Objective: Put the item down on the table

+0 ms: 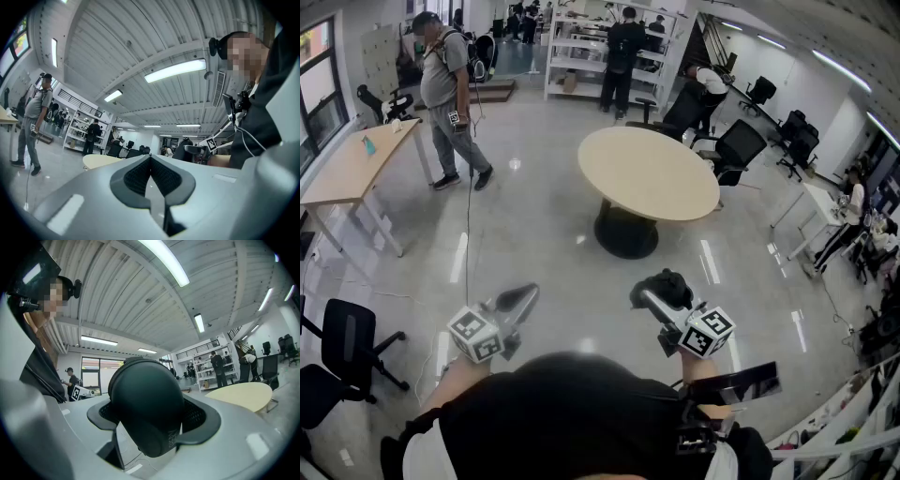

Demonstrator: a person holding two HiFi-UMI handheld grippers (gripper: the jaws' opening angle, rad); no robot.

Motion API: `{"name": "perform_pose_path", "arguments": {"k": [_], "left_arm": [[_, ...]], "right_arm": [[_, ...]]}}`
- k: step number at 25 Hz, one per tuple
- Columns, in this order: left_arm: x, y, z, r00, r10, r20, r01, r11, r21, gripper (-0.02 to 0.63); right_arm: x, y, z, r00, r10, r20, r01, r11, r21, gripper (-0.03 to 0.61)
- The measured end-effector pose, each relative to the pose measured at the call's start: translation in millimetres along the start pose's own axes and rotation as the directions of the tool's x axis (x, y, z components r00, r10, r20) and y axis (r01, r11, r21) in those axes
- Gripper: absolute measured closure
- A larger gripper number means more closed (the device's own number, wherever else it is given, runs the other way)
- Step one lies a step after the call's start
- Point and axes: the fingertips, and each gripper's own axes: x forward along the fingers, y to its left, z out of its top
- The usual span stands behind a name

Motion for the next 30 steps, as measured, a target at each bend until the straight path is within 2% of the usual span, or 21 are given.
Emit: {"name": "perform_pose_path", "arguments": {"k": [9,17,24,30], "left_arm": [[-0.2,8.5,2.5,1.000,0.006,0.004,-0.006,1.000,-0.005,0.615],[-16.5,19.1,11.1,1.000,-0.002,0.005,0.002,1.000,0.010,0.615],[-42.5,38.8,8.1,1.000,0.010,0.007,-0.009,1.000,-0.030,0.615],[-50.5,48.6,-0.3,0.999,-0.038,-0.014,0.038,0.998,-0.048,0.615]], "right_arm": [[11.8,-1.0,1.5,1.000,0.010,-0.007,-0.010,1.000,0.000,0.212],[28.9,16.9,4.1,0.999,0.040,0.006,-0.040,0.999,0.023,0.206],[45.2,39.8,-4.1,0.999,0.040,0.004,-0.040,0.999,0.030,0.204],[47.3,54.0,-12.1,1.000,0.017,-0.006,-0.017,0.999,0.041,0.202]]}}
